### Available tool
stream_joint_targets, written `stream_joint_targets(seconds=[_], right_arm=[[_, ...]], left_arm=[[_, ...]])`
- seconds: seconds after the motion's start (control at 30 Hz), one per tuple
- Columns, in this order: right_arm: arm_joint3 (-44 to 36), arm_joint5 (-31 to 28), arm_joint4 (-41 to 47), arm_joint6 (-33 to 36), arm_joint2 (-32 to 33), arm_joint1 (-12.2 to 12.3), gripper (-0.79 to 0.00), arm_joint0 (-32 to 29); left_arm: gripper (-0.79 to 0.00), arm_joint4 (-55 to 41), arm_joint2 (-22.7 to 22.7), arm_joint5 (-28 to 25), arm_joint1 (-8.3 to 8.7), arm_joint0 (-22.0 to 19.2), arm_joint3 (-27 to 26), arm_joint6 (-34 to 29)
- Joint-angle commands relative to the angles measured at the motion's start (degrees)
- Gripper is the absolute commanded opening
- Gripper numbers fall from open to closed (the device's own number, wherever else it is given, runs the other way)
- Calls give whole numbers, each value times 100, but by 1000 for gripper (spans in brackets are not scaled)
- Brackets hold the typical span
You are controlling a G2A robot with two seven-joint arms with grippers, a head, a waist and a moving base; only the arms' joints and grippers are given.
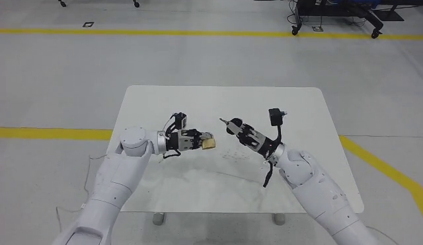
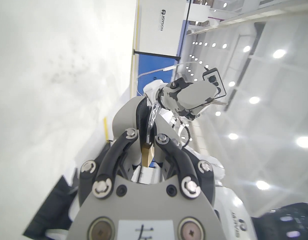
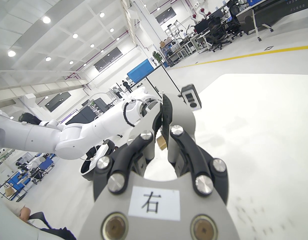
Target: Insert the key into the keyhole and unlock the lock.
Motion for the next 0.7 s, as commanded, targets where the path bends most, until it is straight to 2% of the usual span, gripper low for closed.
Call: stream_joint_targets(seconds=[0.0,0.1,0.2,0.33,0.67], right_arm=[[-88,144,381,89,-12,-1,-785,-107],[-359,554,1240,437,55,25,-785,-314],[-726,1315,1975,880,246,89,-785,-615],[-1276,2297,2474,1230,574,176,-785,-1045],[-1347,2373,2490,1259,634,188,-785,-1080]], left_arm=[[-785,-301,116,483,-46,-82,173,339],[-785,-668,253,548,-168,-246,518,871],[-785,-897,478,382,-309,-407,794,1234],[-785,-1017,666,51,-426,-538,1084,1383],[-785,-1038,675,45,-431,-503,1020,1401]])
